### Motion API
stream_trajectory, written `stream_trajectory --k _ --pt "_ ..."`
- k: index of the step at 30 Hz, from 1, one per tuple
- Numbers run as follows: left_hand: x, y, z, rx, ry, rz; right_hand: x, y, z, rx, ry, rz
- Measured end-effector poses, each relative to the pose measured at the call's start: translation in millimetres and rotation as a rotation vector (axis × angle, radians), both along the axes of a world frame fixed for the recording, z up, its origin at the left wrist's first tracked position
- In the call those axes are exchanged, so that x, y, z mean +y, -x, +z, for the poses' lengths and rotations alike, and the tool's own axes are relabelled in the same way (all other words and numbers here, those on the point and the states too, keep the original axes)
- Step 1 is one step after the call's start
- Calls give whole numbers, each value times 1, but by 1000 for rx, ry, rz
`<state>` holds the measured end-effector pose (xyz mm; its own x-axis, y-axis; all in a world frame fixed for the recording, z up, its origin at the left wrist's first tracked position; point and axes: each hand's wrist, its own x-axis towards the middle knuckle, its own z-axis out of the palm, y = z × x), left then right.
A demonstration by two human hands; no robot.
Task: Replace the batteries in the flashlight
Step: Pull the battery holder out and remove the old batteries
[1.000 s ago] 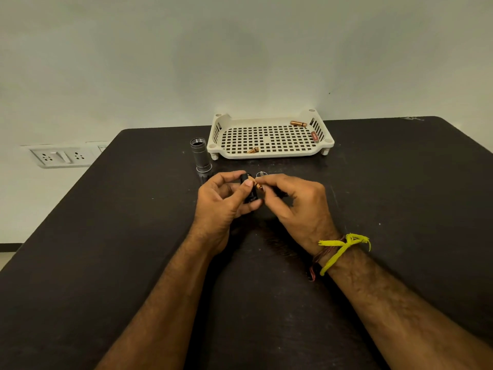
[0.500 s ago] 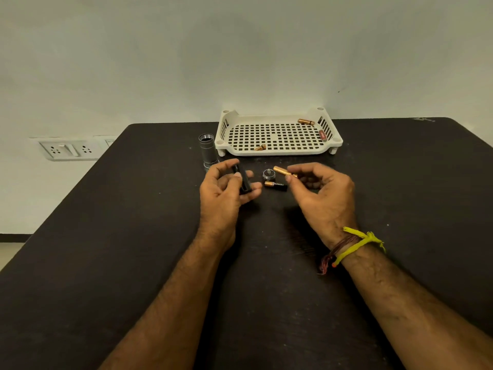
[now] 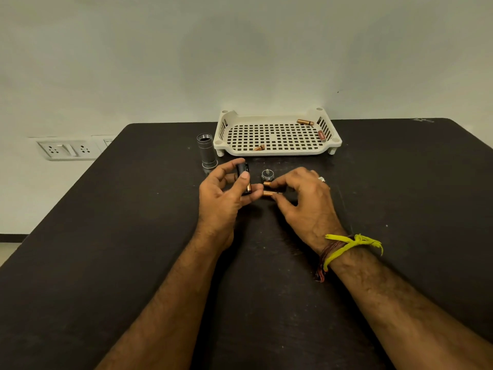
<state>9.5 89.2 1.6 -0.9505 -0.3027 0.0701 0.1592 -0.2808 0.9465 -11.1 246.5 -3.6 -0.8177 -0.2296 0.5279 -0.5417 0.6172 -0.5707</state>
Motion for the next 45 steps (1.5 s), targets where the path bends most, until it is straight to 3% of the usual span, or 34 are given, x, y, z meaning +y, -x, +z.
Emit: stream_trajectory --k 7,11,21,33,45 --pt "-2 0 -4 19 62 -120 1 1 3 -24 373 -90" --pt "-3 1 -3 32 67 -149 -1 -1 4 -9 456 -26" --pt "-4 -1 -6 82 137 -233 -3 -3 2 30 363 97" --pt "-4 0 -7 68 142 -186 -4 -1 -1 10 295 209" --pt "-4 1 -8 73 173 -179 1 -3 2 231 97 240"
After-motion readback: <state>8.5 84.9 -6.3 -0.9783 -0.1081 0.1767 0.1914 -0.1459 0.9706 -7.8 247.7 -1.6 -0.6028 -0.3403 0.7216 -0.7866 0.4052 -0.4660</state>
